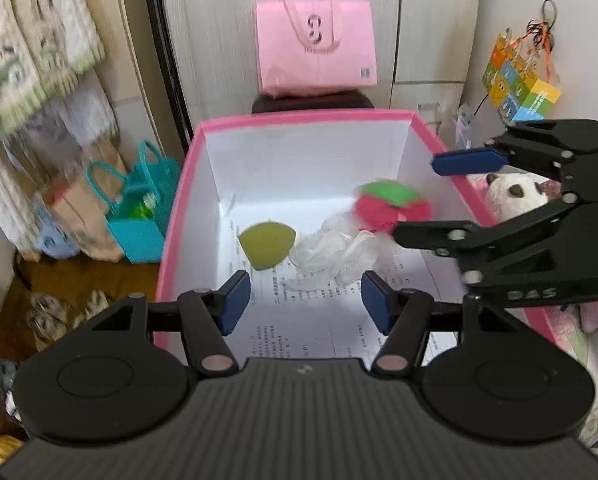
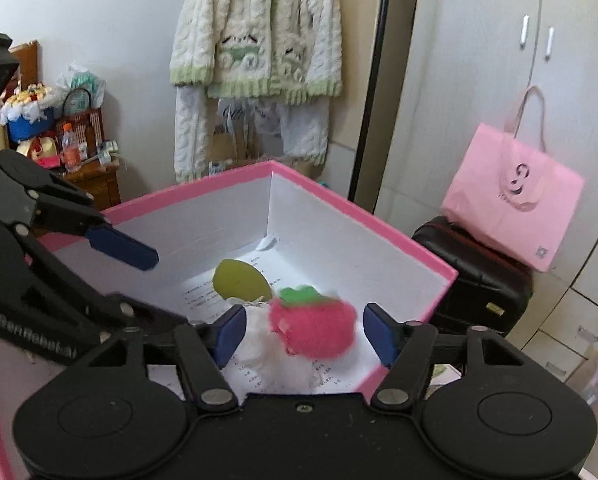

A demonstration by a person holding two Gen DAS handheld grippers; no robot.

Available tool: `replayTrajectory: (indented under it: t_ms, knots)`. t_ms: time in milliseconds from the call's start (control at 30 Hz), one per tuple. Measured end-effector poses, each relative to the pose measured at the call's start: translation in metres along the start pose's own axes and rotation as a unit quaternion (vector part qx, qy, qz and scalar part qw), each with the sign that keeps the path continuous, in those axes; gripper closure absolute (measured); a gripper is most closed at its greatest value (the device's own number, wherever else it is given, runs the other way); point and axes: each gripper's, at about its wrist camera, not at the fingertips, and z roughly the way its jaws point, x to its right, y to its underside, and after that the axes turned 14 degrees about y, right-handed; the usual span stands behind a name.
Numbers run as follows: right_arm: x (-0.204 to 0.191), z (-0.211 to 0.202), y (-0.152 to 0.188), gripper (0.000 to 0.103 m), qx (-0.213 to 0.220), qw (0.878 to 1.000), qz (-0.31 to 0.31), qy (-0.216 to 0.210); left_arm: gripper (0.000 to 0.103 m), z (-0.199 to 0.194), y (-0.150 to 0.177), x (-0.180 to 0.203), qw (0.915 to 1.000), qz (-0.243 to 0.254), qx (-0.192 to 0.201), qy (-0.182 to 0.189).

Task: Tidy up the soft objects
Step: 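Carry both items over the pink box and open both grippers to drop them, then move both tools toward the purple plush doll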

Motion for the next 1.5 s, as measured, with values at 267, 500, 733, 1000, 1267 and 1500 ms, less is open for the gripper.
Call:
replayTrajectory:
  t_ms: [267, 500, 733, 1000, 1267, 1500]
  knots:
    - [-0.001, -0.074, 0.014, 0.029, 0.012, 1.0, 0.017, 0.011, 0.042, -0.054, 0.016, 0.028, 0.9992, 0.021, 0.017, 0.029]
    - [-0.009, -0.124, 0.025, 0.029, 0.008, 1.0, 0.013, 0.021, 0.04, -0.095, 0.033, 0.062, 0.9975, 0.057, 0.028, 0.029]
    - [-0.014, -0.175, 0.035, 0.028, 0.015, 1.0, 0.016, -0.001, 0.035, -0.136, 0.05, 0.092, 0.9943, 0.083, 0.026, 0.062]
    - [-0.023, -0.227, 0.052, 0.019, 0.018, 1.0, -0.003, -0.018, 0.027, -0.17, 0.08, 0.121, 0.9905, 0.095, 0.027, 0.096]
    - [-0.016, -0.256, 0.083, 0.009, 0.003, 1.0, 0.004, -0.011, 0.019, -0.171, 0.1, 0.15, 0.9861, 0.123, 0.015, 0.111]
    - [0.007, -0.263, 0.12, 0.008, -0.02, 0.999, 0.033, 0.022, 0.014, -0.145, 0.1, 0.172, 0.9807, 0.137, -0.012, 0.139]
